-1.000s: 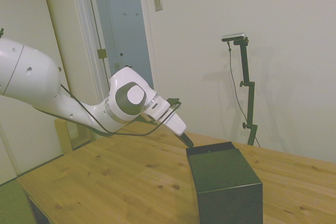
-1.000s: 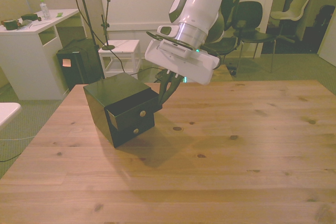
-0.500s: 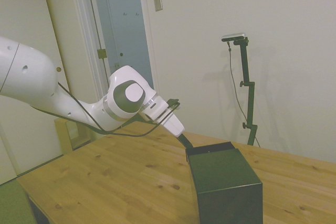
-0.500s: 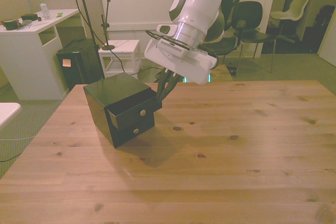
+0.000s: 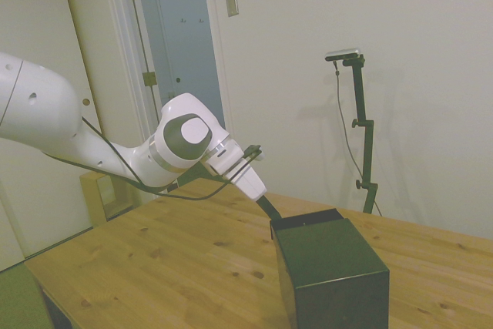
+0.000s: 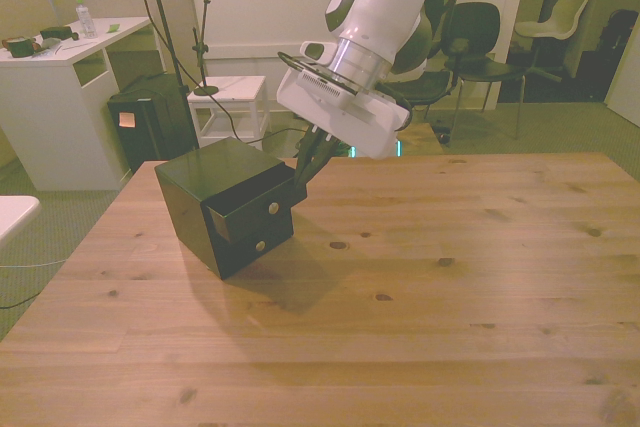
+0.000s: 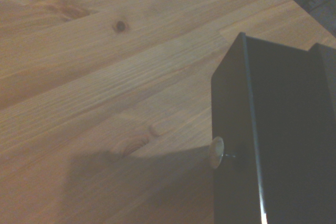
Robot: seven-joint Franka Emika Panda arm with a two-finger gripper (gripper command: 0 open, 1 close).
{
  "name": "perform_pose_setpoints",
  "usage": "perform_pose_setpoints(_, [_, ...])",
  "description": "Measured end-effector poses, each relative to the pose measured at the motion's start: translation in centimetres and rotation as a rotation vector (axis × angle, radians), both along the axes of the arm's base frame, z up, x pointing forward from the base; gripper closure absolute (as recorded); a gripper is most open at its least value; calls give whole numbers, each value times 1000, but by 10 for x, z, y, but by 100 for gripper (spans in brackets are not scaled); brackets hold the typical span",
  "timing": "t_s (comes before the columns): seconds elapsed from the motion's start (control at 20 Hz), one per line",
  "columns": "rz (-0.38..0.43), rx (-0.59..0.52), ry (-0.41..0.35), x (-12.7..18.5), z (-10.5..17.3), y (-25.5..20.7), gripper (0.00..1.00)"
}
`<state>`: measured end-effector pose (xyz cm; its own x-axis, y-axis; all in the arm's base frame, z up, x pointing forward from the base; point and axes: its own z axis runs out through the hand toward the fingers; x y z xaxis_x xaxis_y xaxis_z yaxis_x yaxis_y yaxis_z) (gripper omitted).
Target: Close the top drawer
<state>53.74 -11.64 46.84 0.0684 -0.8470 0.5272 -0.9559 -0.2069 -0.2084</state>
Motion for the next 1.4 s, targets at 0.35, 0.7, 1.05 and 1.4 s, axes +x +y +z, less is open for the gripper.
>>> perform_pose_setpoints(0.35, [34, 9, -61, 6, -2, -10, 100])
perform_pose_setpoints(0.7, [86, 5, -107, 10, -3, -20, 100])
perform_pose_setpoints(1.05, [32, -10, -57, -2, 7, -23, 100])
perform_pose_setpoints(1.4, [-24, -12, -20, -8, 6, -23, 100])
